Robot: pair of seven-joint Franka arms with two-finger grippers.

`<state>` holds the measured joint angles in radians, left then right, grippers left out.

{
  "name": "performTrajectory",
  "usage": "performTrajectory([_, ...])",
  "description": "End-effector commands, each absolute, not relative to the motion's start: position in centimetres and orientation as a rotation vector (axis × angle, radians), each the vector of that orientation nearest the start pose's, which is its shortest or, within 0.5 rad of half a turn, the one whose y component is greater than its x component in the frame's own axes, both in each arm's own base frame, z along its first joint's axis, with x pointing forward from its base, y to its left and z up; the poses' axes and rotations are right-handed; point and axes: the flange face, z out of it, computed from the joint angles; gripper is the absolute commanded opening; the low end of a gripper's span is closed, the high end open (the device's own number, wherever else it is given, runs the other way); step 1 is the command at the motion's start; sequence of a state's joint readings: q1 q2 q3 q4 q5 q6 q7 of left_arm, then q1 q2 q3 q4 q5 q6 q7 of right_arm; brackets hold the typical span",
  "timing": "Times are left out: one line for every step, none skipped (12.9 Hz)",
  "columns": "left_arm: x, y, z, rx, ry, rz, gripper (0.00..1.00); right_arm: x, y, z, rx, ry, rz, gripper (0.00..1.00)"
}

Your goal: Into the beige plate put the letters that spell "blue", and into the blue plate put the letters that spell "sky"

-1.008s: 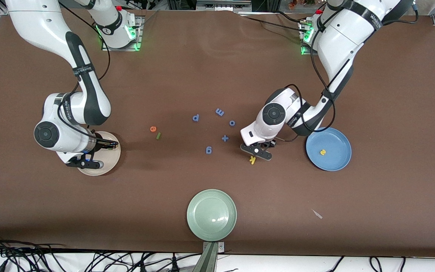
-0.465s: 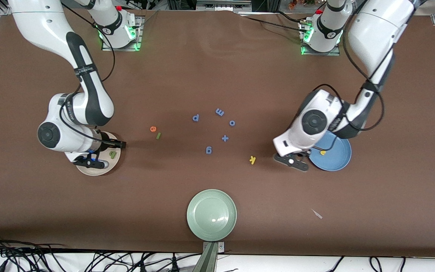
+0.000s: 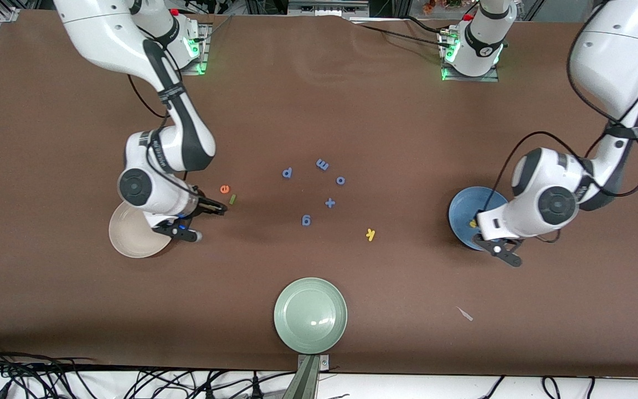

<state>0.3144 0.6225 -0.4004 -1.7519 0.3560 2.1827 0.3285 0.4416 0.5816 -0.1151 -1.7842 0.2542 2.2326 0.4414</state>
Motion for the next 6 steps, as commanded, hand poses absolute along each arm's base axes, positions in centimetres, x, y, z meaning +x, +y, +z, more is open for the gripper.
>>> performTrajectory([63.7, -0.6, 21.7, -2.957, 0.936, 0.246, 1.0, 59.9, 22.3, 20.8, -3.025, 0.47, 0.232, 0.56])
performTrajectory([63.9, -0.8, 22.1, -2.953, 0.94, 0.239, 1.0, 59.6, 22.7, 20.3, -3.026, 0.474, 0.225, 0.56])
performTrajectory([64.0, -1.7, 22.7, -2.951, 0.936, 0.226, 1.0, 59.1, 22.8, 19.9, -3.028, 0.481, 0.219, 0.56])
performTrajectory([64.2, -3.2, 23.7, -2.96, 0.95, 0.199, 1.0, 58.9, 22.8, 19.5, -3.028, 0.487, 0.216, 0.56])
performTrajectory([64.7, -4.7, 25.1, -2.97, 0.932, 0.153, 1.0, 58.7, 23.0, 19.1, -3.03, 0.503, 0.223, 0.56])
performTrajectory([65.3, -6.4, 26.3, -2.985, 0.897, 0.11, 1.0, 58.3, 23.6, 18.8, -3.033, 0.516, 0.23, 0.56])
